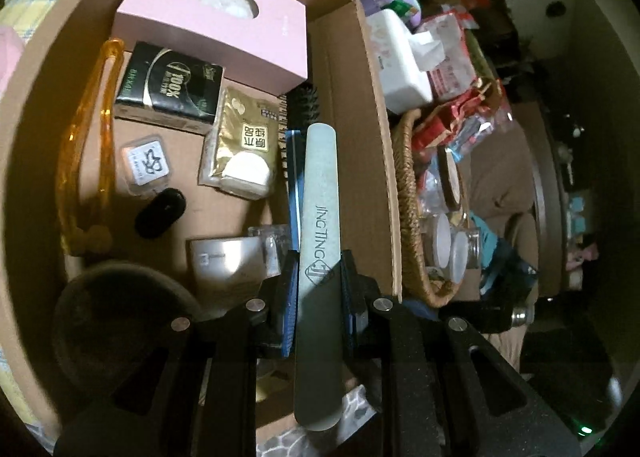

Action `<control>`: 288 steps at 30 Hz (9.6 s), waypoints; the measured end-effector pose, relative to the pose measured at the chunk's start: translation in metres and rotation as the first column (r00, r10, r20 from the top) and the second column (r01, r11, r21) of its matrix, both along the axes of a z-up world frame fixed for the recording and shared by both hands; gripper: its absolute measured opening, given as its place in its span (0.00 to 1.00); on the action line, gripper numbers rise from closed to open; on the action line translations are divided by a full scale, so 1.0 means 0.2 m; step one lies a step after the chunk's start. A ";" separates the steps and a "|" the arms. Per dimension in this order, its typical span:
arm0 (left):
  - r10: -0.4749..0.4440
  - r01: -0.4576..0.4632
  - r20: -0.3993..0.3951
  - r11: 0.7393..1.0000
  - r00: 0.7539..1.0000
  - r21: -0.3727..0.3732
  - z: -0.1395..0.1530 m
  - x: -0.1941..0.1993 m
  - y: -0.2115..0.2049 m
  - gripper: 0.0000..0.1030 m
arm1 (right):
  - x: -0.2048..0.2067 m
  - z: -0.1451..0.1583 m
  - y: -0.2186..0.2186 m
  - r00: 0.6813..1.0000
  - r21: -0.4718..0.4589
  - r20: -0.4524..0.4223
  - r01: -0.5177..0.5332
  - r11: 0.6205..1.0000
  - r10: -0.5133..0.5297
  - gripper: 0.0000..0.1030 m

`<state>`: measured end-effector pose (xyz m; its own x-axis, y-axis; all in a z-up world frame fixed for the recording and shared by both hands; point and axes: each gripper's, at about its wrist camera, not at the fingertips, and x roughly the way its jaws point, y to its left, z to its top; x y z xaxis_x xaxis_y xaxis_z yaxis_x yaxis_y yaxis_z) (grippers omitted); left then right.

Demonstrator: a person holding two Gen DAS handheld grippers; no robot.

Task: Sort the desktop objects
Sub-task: 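Open the left gripper to drop the nail file upright in the box, then move the right gripper to the black hair clips on the pile, then grasp the black hair clips with the right gripper and lift them, then carry the hair clips with the right gripper into the box and release, then return both grippers over the pile on the tablecloth, then grasp the black phone case with the right gripper and lift it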

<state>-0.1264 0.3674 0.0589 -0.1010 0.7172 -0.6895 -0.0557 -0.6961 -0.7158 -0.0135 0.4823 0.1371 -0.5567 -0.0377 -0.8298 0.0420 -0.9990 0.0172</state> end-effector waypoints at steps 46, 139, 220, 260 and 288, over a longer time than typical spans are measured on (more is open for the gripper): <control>-0.030 -0.064 -0.323 0.959 0.946 -0.275 0.47 0.35 -1.18 1.00 | 0.10 0.29 -0.61 0.989 -0.086 -0.094 -0.118 0.989 0.110 1.00; -0.160 -0.265 -0.555 0.750 0.816 -0.606 -0.09 -0.73 -2.29 0.13 | -0.88 -0.28 -2.16 0.743 -0.084 0.029 -0.664 0.743 0.668 0.61; -0.540 0.360 -0.126 0.698 0.832 -0.619 0.16 -0.35 0.02 0.29 | -0.37 -0.12 -0.09 0.994 -0.235 0.074 -0.055 0.970 0.074 0.59; 0.012 -0.196 -0.397 0.882 0.918 -0.429 0.37 0.35 -1.99 1.00 | -0.18 0.20 -1.03 0.976 -0.256 0.011 -0.206 0.945 0.216 0.90; 0.183 -0.300 -0.351 0.901 0.918 -0.314 0.04 0.11 -2.22 1.00 | -0.89 -0.42 -1.74 0.986 -0.203 0.113 -0.099 0.974 0.124 0.81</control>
